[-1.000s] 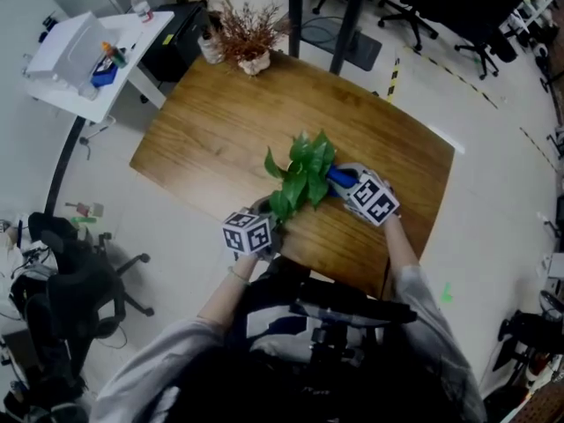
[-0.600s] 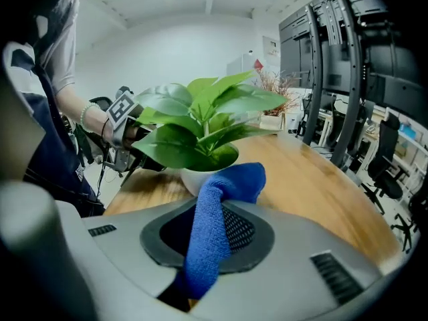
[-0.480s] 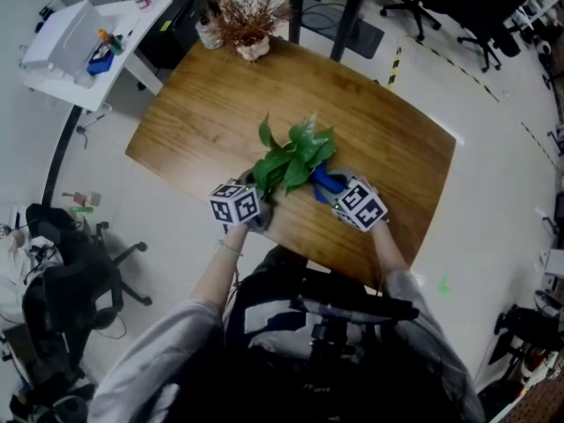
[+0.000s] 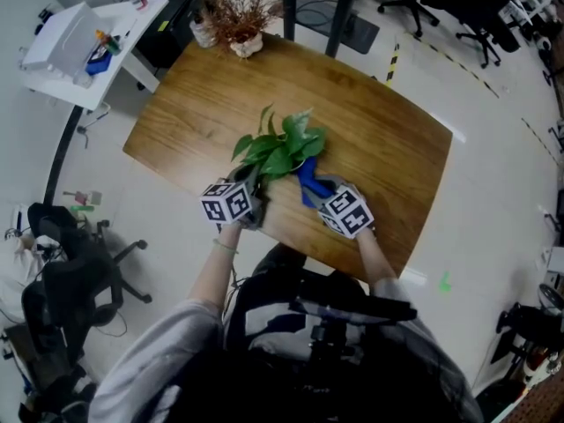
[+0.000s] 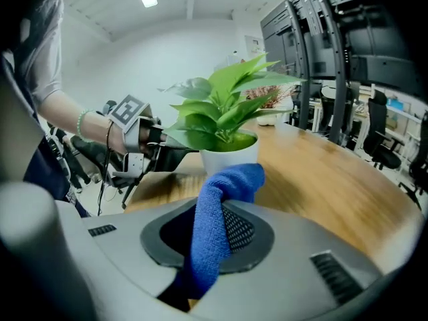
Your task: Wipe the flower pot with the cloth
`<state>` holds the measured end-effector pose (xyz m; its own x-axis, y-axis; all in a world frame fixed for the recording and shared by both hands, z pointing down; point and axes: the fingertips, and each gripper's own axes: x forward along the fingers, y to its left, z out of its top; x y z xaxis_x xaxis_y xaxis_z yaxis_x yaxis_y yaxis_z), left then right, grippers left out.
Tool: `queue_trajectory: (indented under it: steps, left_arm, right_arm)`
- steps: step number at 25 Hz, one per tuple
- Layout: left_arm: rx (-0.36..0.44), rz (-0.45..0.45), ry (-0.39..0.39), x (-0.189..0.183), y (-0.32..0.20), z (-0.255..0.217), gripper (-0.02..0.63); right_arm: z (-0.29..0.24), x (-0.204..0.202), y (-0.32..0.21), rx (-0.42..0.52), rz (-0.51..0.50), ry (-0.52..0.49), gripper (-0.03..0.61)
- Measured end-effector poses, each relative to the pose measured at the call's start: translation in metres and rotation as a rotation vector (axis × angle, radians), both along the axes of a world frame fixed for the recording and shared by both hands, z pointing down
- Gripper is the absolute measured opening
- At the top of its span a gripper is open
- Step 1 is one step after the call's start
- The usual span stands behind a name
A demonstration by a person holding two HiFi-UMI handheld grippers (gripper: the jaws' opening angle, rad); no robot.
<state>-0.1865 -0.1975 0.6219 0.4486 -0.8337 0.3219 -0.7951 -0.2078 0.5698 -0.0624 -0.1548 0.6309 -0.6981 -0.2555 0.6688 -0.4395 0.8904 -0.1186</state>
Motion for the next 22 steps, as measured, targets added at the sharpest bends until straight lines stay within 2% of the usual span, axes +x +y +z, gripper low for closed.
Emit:
queue_trajectory:
  steps: [4,7,12,17,22]
  left_arm:
    - [0.001,-0.048,0.001,0.008,0.034,-0.003,0.006]
    - [0.006,-0.068,0.002,0.03,0.064,-0.01,0.006]
    - [0.051,-0.084,0.016,0.078,0.105,-0.035,0.006]
    - [0.11,-0.108,-0.011,0.12,0.139,-0.064,0.006]
    - [0.165,-0.147,-0.006,0.148,0.176,-0.091,0.006]
  right_arm:
    - [-0.012,0.024,0.004,0.012,0.105,-0.057,0.071]
    - [-0.029,0.044,0.022,0.004,0.142,-0.111,0.071]
    - [-0.05,0.077,0.062,-0.012,0.168,-0.172,0.069]
    - [-0.061,0.106,0.099,-0.046,0.195,-0.223,0.07]
    - [-0.065,0.123,0.134,-0.044,0.164,-0.234,0.069]
